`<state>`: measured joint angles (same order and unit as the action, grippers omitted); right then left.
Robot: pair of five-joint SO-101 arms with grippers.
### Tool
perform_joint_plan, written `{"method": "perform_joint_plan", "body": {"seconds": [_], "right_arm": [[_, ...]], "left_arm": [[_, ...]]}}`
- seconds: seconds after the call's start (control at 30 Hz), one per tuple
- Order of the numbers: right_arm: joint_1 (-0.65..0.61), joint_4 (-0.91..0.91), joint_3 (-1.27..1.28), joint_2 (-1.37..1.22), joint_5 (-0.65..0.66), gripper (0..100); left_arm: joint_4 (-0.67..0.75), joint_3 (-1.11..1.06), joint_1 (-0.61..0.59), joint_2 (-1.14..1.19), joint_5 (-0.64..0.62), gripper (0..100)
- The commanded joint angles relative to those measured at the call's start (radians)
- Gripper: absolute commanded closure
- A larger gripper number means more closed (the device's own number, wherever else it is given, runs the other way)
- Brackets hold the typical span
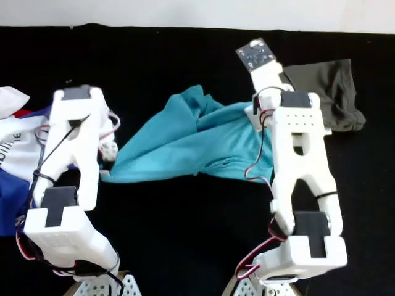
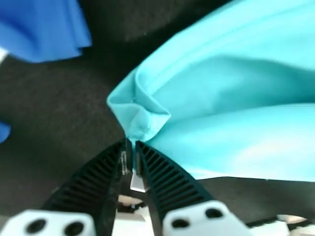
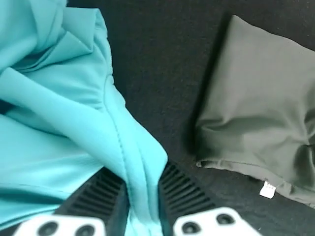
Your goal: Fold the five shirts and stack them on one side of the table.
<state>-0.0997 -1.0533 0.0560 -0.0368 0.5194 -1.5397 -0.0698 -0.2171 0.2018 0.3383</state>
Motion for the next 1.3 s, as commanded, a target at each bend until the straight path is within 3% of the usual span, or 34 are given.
{"method": "perform_joint_plan", "body": {"seconds": [0.0,0.13,0.6,0.87,1.03,1.27], "right_arm": [[0.041,0.004,-0.114,-0.056,0.011,95.4],[0.074,-0.062,-0.162,-0.11,-0.092,81.0],[0.024,-0.659,-0.357,-0.091,-0.089,82.9],[-0.021,-0.707,-0.311,0.153,-0.089,82.9],[-0.14,-0.63,0.044,0.248,-0.089,82.9],[-0.177,-0.11,0.506,0.228,-0.091,82.9]], "left_arm": [[-0.084,0.097,0.01,-0.018,-0.035,99],[-0.074,0.018,0.007,-0.007,-0.038,99],[0.482,-0.409,0.004,-0.007,-0.037,99],[0.505,-0.421,0.005,-0.008,-0.038,99],[0.505,-0.421,0.007,-0.008,-0.038,99],[0.505,-0.421,0.007,-0.008,-0.038,99]]}}
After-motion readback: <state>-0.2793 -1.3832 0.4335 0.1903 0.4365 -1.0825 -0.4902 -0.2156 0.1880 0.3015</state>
